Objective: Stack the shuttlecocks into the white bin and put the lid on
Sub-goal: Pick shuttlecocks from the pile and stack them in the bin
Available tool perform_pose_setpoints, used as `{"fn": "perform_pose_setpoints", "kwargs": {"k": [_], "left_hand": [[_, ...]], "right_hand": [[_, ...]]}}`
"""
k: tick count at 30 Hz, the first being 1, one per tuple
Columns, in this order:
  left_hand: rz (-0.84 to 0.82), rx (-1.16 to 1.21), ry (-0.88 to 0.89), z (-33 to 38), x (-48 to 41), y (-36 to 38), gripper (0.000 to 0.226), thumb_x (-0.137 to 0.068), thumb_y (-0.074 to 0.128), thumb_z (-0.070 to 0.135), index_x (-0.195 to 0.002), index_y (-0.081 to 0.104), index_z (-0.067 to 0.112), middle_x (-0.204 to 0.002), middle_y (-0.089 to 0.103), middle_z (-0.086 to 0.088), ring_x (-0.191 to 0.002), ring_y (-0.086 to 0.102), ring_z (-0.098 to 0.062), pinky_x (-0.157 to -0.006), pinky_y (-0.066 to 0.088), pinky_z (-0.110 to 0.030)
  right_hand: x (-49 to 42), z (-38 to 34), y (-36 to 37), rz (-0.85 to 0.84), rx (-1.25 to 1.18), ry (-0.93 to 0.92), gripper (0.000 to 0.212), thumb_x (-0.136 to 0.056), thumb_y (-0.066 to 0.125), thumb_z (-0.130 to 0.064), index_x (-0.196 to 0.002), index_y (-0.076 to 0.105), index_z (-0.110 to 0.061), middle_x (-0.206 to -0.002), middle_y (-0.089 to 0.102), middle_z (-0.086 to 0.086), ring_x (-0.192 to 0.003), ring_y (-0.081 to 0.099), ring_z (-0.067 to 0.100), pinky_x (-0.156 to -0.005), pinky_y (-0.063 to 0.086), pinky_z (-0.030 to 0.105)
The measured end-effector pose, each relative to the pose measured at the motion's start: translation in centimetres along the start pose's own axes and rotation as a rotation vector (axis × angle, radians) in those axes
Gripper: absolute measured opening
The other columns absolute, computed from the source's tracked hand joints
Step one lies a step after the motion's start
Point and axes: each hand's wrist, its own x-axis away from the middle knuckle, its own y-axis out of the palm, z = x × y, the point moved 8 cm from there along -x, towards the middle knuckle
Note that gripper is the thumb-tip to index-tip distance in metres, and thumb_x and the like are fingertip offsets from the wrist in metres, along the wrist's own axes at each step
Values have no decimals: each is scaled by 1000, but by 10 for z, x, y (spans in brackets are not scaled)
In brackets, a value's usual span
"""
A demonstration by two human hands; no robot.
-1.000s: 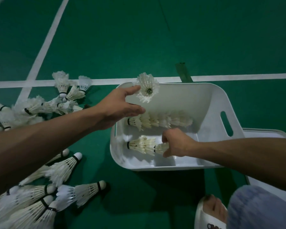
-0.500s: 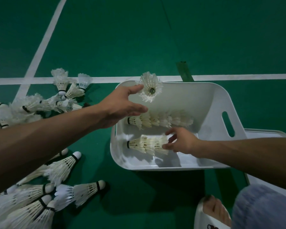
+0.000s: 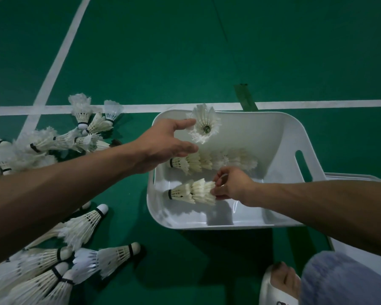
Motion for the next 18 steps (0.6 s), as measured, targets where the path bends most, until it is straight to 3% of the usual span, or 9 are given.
{"fn": "perform_pose_setpoints", "kwargs": {"k": [5,9,12,16,18], "left_hand": [[19,-143,25,0,0,-1,58,-82,70,6,-136,51,19,-145,45,4,-118,55,-15,-107,40,-37],[12,-221,37,0,-3,6,57,-80,73,6,-132,54,21,-137,50,9,-98,63,-8,-90,52,-31],[1,-329,48,-1,-8,13,55,-79,76,12,-128,56,23,-133,51,10,-97,64,-10,-87,54,-34],[-18,-532,52,-1,-18,26,48,-76,79,24,-121,61,21,-127,59,5,-101,63,-13,-90,50,-30],[-51,-623,46,1,-21,37,50,-76,79,28,-122,62,18,-125,61,2,-101,63,-15,-91,48,-29]], "right_hand": [[1,0,-3,6,59,-29,33,-73,76,8,-87,51,-8,-79,57,13,-70,61,25,-68,61,43],[10,-10,-22,62,174,-56,43,-65,87,-10,-95,55,-8,-86,66,15,-75,67,28,-75,60,46],[22,-20,-41,112,125,-125,45,-64,88,-10,-97,56,-9,-87,66,12,-77,66,24,-75,60,43],[50,-39,-64,172,154,-291,71,-58,91,-22,-117,51,-24,-108,59,-3,-94,62,14,-77,55,26],[64,-52,-67,181,270,-415,87,-55,92,-29,-127,45,-33,-120,52,-9,-102,56,9,-81,53,25]]}}
